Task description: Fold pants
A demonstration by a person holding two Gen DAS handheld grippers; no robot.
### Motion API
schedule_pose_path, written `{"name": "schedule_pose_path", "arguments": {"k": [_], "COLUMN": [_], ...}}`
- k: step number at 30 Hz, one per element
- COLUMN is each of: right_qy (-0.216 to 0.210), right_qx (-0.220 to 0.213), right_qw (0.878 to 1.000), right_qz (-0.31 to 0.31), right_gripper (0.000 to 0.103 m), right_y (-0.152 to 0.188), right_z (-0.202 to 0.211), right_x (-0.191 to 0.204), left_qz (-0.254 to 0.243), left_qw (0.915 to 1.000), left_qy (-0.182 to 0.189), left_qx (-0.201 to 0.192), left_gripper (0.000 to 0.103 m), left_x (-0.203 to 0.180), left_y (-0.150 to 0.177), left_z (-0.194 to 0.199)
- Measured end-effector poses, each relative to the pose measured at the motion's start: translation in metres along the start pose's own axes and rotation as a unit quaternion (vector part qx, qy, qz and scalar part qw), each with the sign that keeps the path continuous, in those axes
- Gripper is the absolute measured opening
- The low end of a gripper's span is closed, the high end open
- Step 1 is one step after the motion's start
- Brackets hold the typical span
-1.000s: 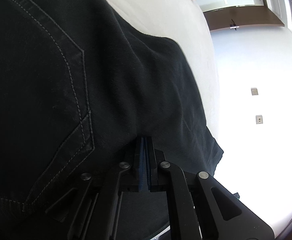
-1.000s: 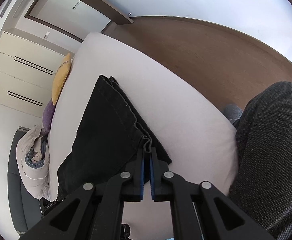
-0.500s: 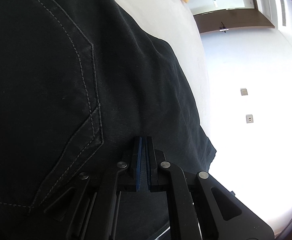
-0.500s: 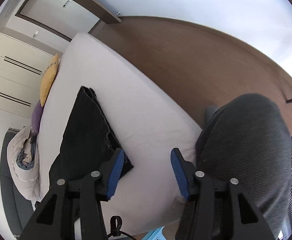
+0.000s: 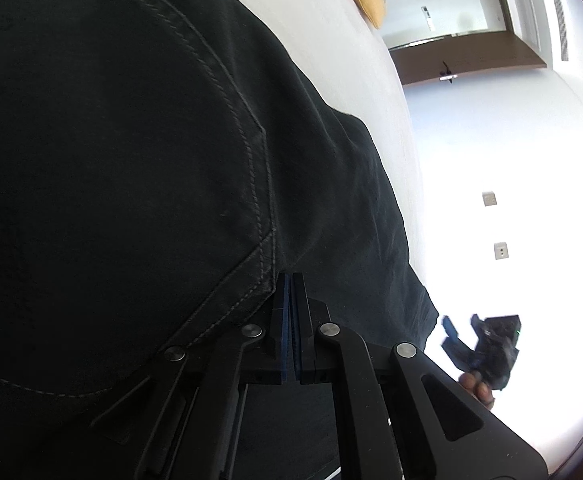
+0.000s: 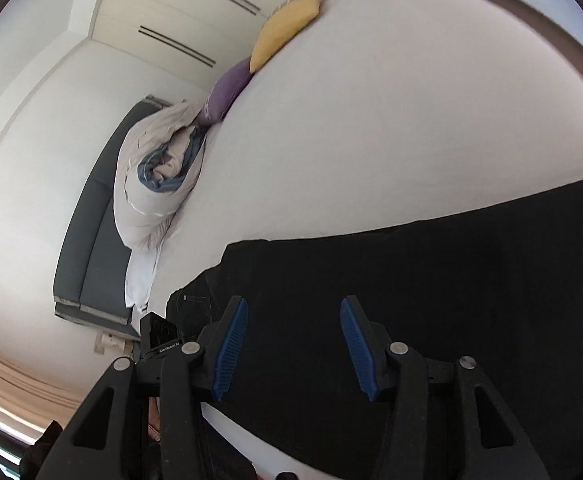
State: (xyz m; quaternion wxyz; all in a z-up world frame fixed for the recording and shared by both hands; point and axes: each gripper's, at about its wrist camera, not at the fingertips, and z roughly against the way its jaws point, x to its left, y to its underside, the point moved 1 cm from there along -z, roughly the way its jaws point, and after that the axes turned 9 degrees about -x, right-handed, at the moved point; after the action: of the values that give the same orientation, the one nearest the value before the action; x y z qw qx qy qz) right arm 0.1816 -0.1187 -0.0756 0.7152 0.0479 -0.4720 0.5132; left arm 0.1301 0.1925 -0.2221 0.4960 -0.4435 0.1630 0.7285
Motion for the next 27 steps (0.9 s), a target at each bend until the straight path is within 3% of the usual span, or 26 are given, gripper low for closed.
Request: {"name": "schedule_pose_path", "arguments": {"k": [2,4,5,6,7,9,10,11,13,14,15,17,20,23,25,27], "right_qy": [0.034,0.037,0.037,0.038,0.036,0.072,0.099,0.117,0.108,0.076,0.038,-0.016,-0.001,0.018,0.023,0.042], "right_qx": [0.039,0.041,0.032,0.02,-0.008,-0.074,-0.091,-0.102,-0.104,-0.091,-0.069,-0.009,0.053,0.045,0.02,-0.009], "right_qw": [0.999,0.998,0.999,0.998,0.997,0.988,0.983,0.982,0.987,0.992,0.996,1.0,0.998,0.999,0.998,0.994], "right_qz": [-0.01,-0.008,-0.017,-0.038,-0.068,-0.116,-0.123,-0.108,-0.056,-0.042,-0.029,0.014,0.032,-0.025,-0.063,-0.102], "right_gripper": [0.052,0.027,0.011,0.007,0.006,0.002,0.004,0.012,0.025,0.031,0.043,0.053,0.053,0.012,0.001,0.0], "right_y": [-0.001,-0.009,-0.014,-0.02,-0.027,-0.036,-0.039,-0.042,-0.036,-0.029,-0.02,0.012,0.052,0.073,0.077,0.082], "right_z": [-0.038,-0.053,-0.049,-0.042,-0.028,0.008,0.024,0.033,0.04,0.036,0.03,0.007,-0.017,0.001,0.032,0.075], "right_x": [-0.015,-0.036,-0.044,-0.056,-0.069,-0.098,-0.101,-0.093,-0.059,-0.039,-0.021,0.019,0.024,-0.02,-0.046,-0.074], "left_qz": [0.003,0.007,0.009,0.011,0.009,0.007,0.006,0.005,-0.003,-0.006,-0.008,-0.008,-0.006,-0.007,-0.009,-0.013], "left_qw": [1.0,0.9999,0.9999,0.9999,0.9998,0.9997,0.9996,0.9996,0.9996,0.9995,0.9994,0.9994,0.9994,0.9994,0.9994,0.9994], "left_qy": [0.001,0.006,0.008,0.011,0.014,0.023,0.025,0.026,0.025,0.026,0.027,0.027,0.03,0.031,0.031,0.03], "left_qx": [-0.003,-0.005,-0.005,-0.006,-0.006,-0.007,-0.008,-0.01,-0.014,-0.016,-0.017,-0.018,-0.015,-0.01,-0.008,-0.007], "left_gripper": [0.004,0.004,0.004,0.004,0.004,0.004,0.004,0.004,0.004,0.004,0.004,0.004,0.004,0.004,0.004,0.004], "left_x": [0.004,0.007,0.009,0.014,0.017,0.019,0.02,0.019,0.018,0.018,0.017,0.014,0.015,0.016,0.018,0.017], "left_y": [0.0,0.0,-0.001,-0.004,-0.005,-0.005,-0.004,-0.004,-0.002,-0.001,0.0,0.001,0.0,-0.001,-0.005,-0.006], "left_z": [0.002,0.003,0.004,0.006,0.007,0.006,0.006,0.005,0.005,0.004,0.004,0.0,0.001,0.003,0.003,0.005]}}
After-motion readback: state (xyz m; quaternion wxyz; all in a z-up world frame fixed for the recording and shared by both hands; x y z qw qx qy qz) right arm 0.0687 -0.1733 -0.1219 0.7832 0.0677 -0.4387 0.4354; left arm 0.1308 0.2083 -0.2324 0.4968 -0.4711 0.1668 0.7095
